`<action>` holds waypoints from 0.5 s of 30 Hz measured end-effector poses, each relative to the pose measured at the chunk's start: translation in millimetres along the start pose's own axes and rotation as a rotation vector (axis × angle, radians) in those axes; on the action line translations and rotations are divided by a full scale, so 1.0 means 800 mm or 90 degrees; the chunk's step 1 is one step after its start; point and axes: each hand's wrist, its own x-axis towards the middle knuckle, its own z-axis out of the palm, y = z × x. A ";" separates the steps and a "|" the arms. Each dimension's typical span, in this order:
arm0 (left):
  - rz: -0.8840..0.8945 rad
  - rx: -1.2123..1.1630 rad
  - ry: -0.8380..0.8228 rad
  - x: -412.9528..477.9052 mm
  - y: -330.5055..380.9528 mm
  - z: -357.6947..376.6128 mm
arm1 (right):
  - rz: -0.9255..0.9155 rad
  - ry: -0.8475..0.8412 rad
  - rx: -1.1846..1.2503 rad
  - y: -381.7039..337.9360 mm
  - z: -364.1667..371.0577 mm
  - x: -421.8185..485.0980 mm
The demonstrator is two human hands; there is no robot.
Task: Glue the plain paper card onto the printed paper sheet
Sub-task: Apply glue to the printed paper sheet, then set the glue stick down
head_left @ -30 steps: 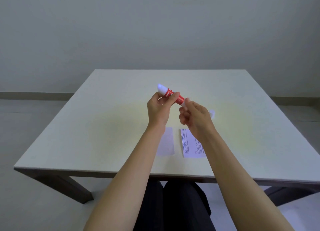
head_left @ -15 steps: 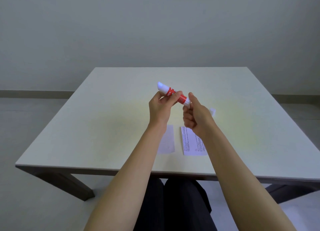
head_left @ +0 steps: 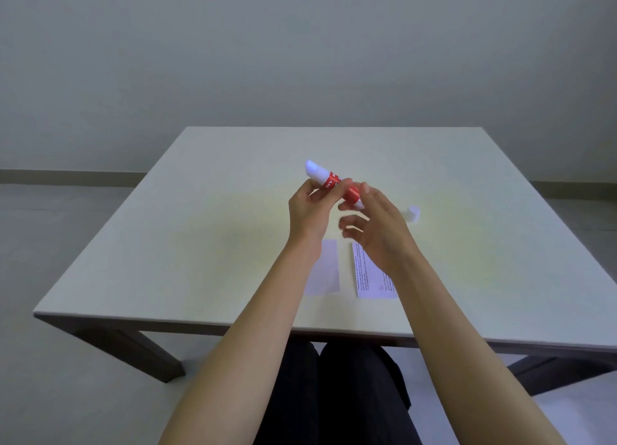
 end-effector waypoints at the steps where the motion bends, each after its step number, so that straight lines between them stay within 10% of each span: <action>1: 0.017 0.038 -0.010 0.000 -0.002 -0.003 | -0.030 -0.019 0.018 0.002 0.001 -0.001; 7: 0.045 0.433 -0.244 0.010 -0.001 -0.091 | -0.003 0.135 0.203 -0.001 -0.014 0.001; 15: 0.031 0.764 -0.399 -0.002 -0.035 -0.154 | -0.063 0.105 -0.153 0.043 0.002 -0.005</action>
